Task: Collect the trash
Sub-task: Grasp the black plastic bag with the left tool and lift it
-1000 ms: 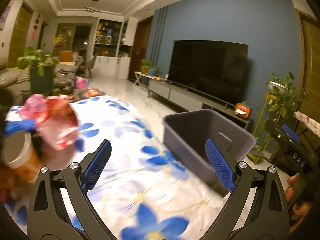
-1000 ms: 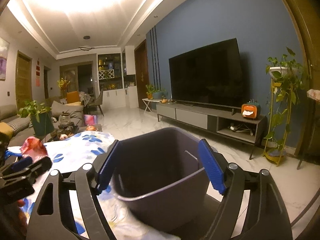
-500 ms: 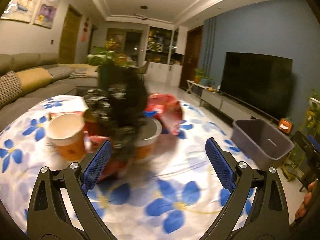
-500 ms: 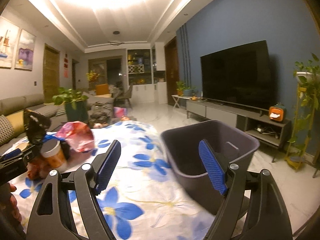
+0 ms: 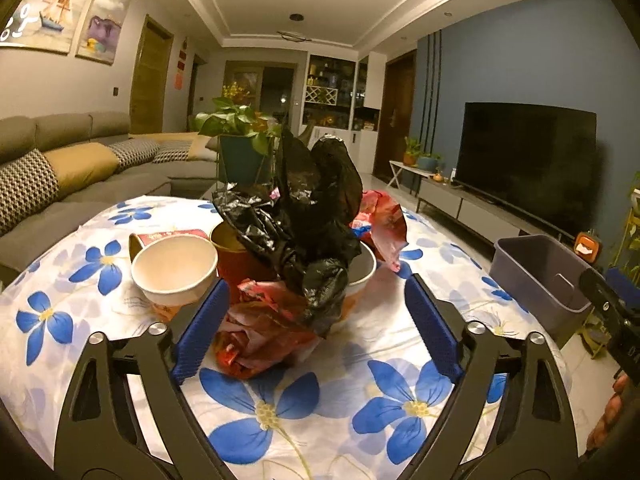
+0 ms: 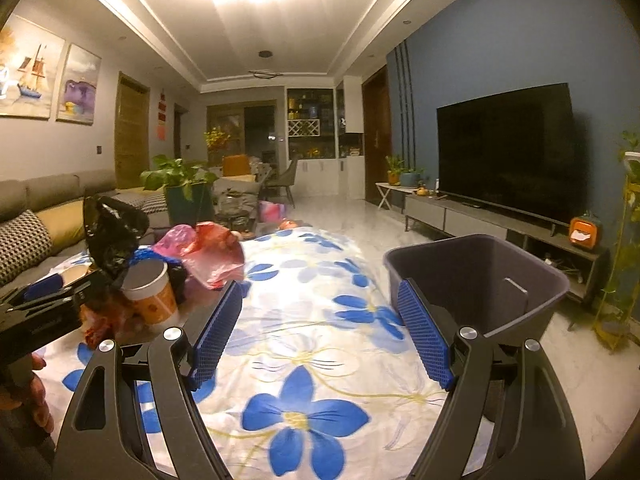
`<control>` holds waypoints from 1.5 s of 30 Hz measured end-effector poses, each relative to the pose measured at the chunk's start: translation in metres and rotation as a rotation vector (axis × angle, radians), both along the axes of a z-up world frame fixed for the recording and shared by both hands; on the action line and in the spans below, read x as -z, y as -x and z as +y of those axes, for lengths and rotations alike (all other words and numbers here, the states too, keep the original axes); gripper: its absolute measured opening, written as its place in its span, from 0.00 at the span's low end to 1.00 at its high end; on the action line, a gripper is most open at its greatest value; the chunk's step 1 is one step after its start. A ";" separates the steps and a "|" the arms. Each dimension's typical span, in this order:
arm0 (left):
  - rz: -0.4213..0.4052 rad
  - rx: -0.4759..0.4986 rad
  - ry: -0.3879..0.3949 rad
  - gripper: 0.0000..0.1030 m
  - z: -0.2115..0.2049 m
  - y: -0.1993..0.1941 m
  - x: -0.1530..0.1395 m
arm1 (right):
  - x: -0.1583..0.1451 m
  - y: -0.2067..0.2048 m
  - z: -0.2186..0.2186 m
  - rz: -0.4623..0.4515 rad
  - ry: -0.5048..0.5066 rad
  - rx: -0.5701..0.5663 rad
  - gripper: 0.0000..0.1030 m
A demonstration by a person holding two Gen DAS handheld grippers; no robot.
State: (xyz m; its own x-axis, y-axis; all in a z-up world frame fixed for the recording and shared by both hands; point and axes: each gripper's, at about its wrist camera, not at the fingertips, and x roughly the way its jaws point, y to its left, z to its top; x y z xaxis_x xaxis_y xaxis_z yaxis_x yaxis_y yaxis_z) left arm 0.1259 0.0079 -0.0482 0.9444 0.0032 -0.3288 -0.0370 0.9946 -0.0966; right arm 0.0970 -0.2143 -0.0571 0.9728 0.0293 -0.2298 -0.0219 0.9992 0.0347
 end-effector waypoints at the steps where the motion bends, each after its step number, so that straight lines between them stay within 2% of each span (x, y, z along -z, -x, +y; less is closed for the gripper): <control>1: -0.001 0.005 -0.007 0.77 0.000 -0.002 0.000 | 0.001 -0.001 0.002 0.002 -0.003 -0.007 0.76; 2: 0.001 0.008 -0.008 0.74 0.000 -0.003 0.001 | 0.001 -0.002 0.004 0.004 -0.003 -0.014 0.76; 7: 0.034 0.040 0.004 0.46 0.001 -0.014 0.008 | 0.006 -0.011 0.015 0.020 -0.002 -0.041 0.76; 10: 0.048 0.064 0.015 0.35 0.001 -0.020 0.013 | 0.008 -0.014 0.019 0.029 -0.002 -0.054 0.76; 15: 0.038 0.085 0.023 0.09 0.003 -0.021 0.012 | 0.012 -0.017 0.023 0.044 -0.002 -0.069 0.76; 17: 0.022 0.096 0.019 0.04 0.003 -0.018 0.010 | 0.014 -0.018 0.027 0.051 -0.005 -0.076 0.76; 25: -0.058 0.105 0.043 0.03 0.014 0.009 -0.014 | 0.019 -0.018 0.050 0.067 0.008 -0.136 0.76; 30: -0.111 0.061 0.034 0.03 0.031 0.034 -0.028 | 0.026 -0.019 0.073 0.087 0.009 -0.194 0.76; 37: -0.100 -0.031 0.051 0.03 0.066 0.051 -0.021 | 0.037 -0.030 0.119 0.125 0.003 -0.300 0.76; 45: -0.066 -0.088 0.083 0.03 0.095 0.052 -0.009 | 0.040 -0.043 0.169 0.139 0.008 -0.409 0.75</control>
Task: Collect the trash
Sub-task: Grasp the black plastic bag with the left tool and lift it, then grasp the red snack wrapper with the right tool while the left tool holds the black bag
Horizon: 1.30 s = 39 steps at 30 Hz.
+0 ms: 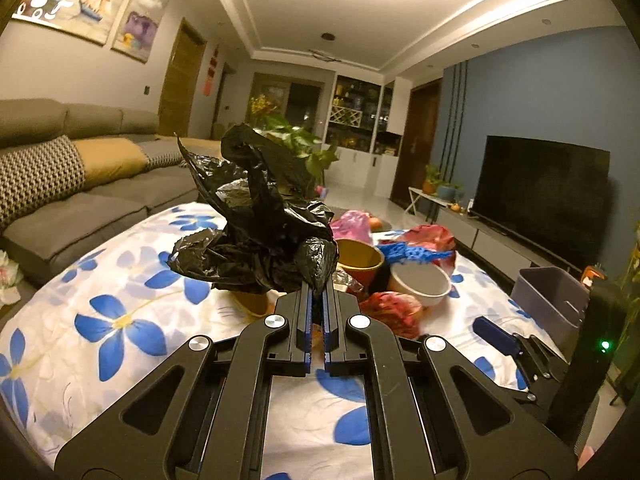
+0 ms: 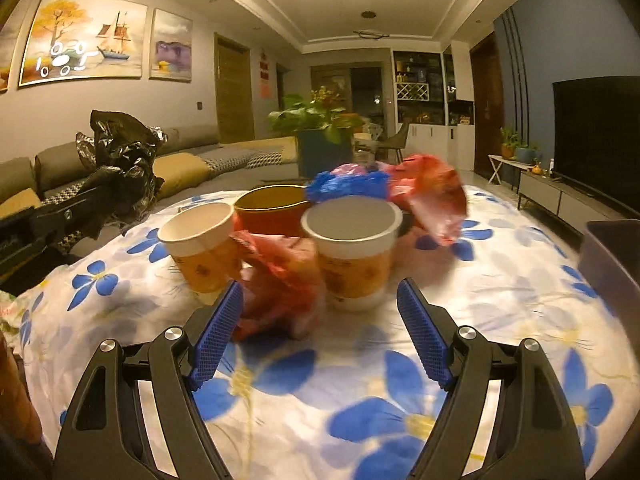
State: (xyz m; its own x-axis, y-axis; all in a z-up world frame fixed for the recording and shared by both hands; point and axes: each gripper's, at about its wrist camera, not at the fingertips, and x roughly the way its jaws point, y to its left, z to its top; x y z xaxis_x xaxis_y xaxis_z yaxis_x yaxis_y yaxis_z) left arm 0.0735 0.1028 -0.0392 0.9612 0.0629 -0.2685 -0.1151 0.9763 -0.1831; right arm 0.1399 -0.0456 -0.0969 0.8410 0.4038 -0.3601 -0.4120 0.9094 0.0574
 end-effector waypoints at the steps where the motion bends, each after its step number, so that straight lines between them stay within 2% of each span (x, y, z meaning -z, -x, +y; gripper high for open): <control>1: 0.001 -0.003 0.004 0.03 0.002 0.000 0.001 | 0.000 -0.004 0.005 0.009 0.001 -0.006 0.75; 10: 0.022 -0.014 0.024 0.03 0.017 -0.003 0.010 | 0.004 -0.030 0.022 0.110 -0.036 -0.017 0.75; 12: 0.027 -0.014 0.030 0.03 0.018 -0.005 0.011 | 0.005 -0.033 0.023 0.122 -0.042 -0.024 0.69; 14: 0.031 -0.015 0.032 0.03 0.019 -0.006 0.012 | 0.005 -0.035 0.025 0.130 -0.031 -0.038 0.55; 15: 0.033 -0.014 0.033 0.03 0.019 -0.006 0.013 | 0.005 -0.034 0.024 0.131 -0.025 -0.041 0.54; 19: 0.038 -0.013 0.035 0.03 0.017 -0.006 0.013 | 0.005 -0.028 0.022 0.124 -0.022 -0.055 0.37; 22: 0.036 -0.013 0.029 0.03 0.015 -0.005 0.011 | 0.004 -0.020 0.017 0.115 -0.016 -0.067 0.32; 28: 0.028 -0.010 0.024 0.03 0.012 -0.002 0.007 | -0.004 0.009 -0.002 0.055 0.005 -0.061 0.30; 39: 0.007 0.041 0.005 0.03 -0.016 0.004 -0.004 | -0.023 0.031 -0.042 0.000 -0.010 0.003 0.30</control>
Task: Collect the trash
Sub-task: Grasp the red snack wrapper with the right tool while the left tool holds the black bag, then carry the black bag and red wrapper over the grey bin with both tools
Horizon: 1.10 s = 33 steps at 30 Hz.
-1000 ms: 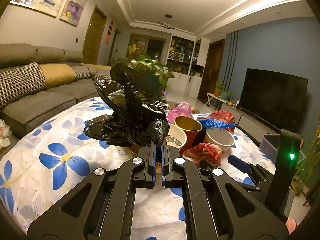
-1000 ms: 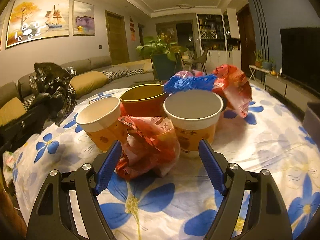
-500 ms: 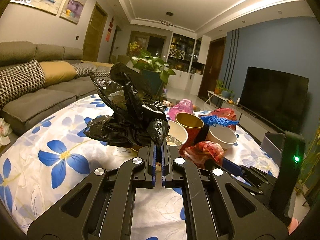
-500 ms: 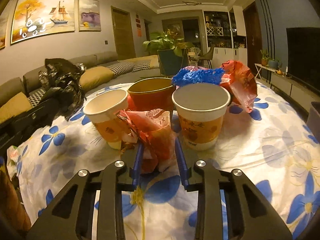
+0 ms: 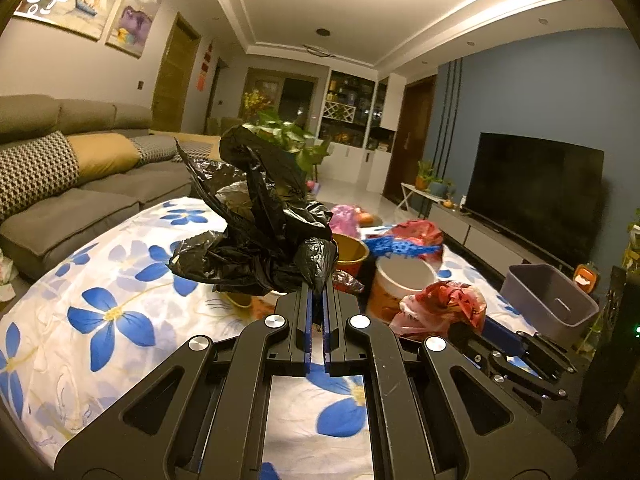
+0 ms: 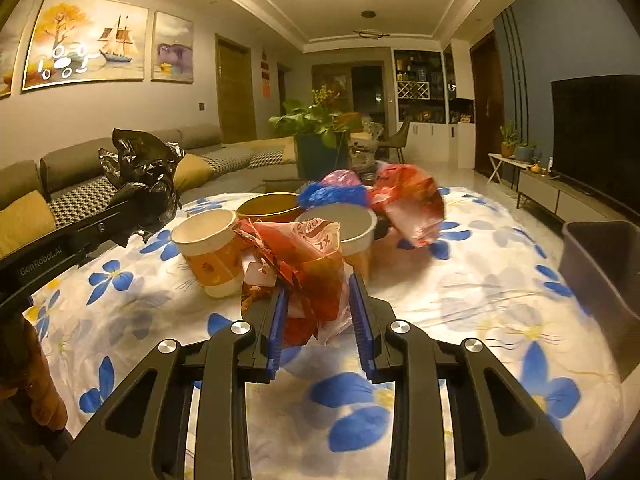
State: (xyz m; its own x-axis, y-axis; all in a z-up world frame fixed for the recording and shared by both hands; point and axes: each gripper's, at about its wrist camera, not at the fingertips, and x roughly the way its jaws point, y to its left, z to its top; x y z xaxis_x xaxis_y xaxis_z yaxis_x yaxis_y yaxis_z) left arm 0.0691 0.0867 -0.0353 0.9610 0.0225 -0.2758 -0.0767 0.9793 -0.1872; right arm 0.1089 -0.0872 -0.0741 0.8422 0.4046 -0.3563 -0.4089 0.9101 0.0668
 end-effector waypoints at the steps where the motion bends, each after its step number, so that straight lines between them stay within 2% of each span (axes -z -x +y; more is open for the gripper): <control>1: -0.001 0.003 -0.002 0.03 -0.001 0.000 0.000 | -0.002 0.001 -0.004 -0.001 -0.003 0.005 0.30; 16: -0.022 0.127 -0.046 0.03 -0.060 -0.007 -0.016 | -0.019 0.010 -0.075 -0.052 -0.039 0.147 0.30; 33: -0.033 0.332 -0.119 0.03 -0.147 -0.034 -0.018 | -0.038 0.013 -0.156 -0.122 -0.056 0.336 0.30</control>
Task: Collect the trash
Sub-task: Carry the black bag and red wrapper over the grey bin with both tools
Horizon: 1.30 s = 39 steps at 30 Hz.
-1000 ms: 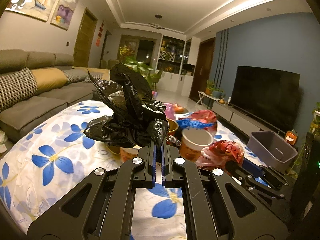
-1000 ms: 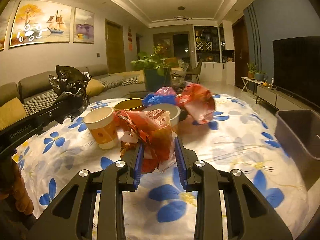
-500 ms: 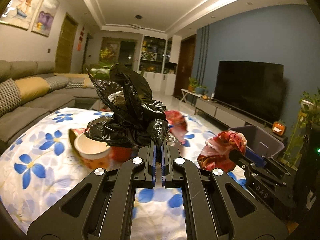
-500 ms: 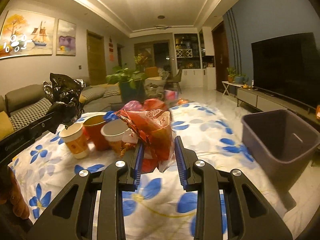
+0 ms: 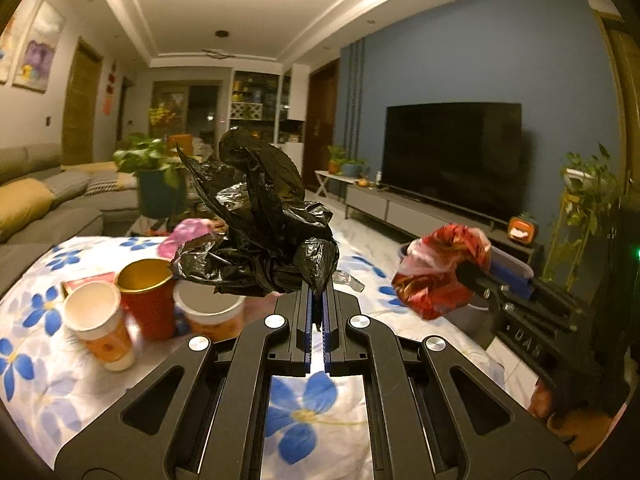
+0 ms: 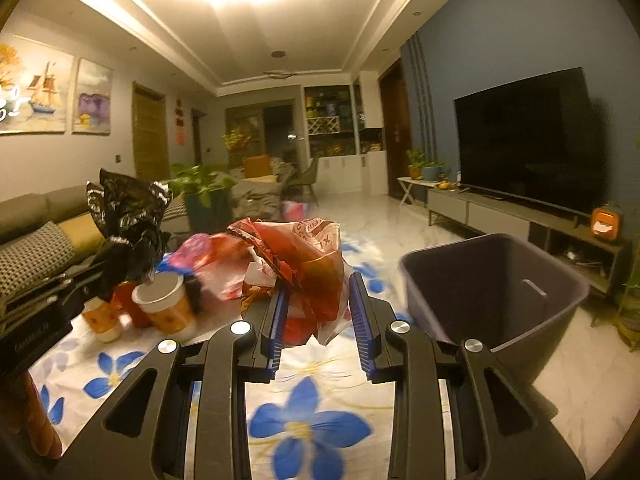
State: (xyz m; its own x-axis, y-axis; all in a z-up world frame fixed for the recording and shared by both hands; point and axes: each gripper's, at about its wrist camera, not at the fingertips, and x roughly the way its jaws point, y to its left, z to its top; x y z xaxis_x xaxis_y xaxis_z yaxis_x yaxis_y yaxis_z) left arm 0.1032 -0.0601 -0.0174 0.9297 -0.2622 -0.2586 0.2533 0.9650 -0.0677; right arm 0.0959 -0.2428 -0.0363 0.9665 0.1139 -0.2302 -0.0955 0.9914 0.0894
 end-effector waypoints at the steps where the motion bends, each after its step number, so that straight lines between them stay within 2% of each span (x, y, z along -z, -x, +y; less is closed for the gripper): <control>1: -0.001 0.013 -0.007 0.03 -0.006 -0.003 0.001 | 0.000 0.000 -0.006 -0.003 0.000 0.015 0.30; 15: -0.013 0.155 -0.022 0.03 -0.073 -0.039 -0.003 | -0.003 -0.009 -0.083 -0.014 0.006 0.246 0.30; 23: -0.014 0.242 -0.019 0.03 -0.121 -0.065 -0.003 | -0.006 -0.016 -0.113 -0.024 0.013 0.345 0.30; 31: -0.013 0.320 -0.032 0.03 -0.165 -0.086 -0.001 | 0.001 -0.023 -0.125 -0.014 0.028 0.394 0.30; 39: 0.011 0.356 -0.032 0.03 -0.187 -0.100 0.006 | 0.000 -0.032 -0.136 0.001 0.022 0.417 0.30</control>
State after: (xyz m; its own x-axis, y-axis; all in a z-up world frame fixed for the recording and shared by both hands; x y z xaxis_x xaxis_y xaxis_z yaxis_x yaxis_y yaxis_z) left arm 0.2034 -0.2475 -0.0238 0.7785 -0.5612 -0.2811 0.5737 0.8179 -0.0437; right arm 0.1276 -0.3789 -0.0363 0.9286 -0.2922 -0.2288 0.3146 0.9468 0.0673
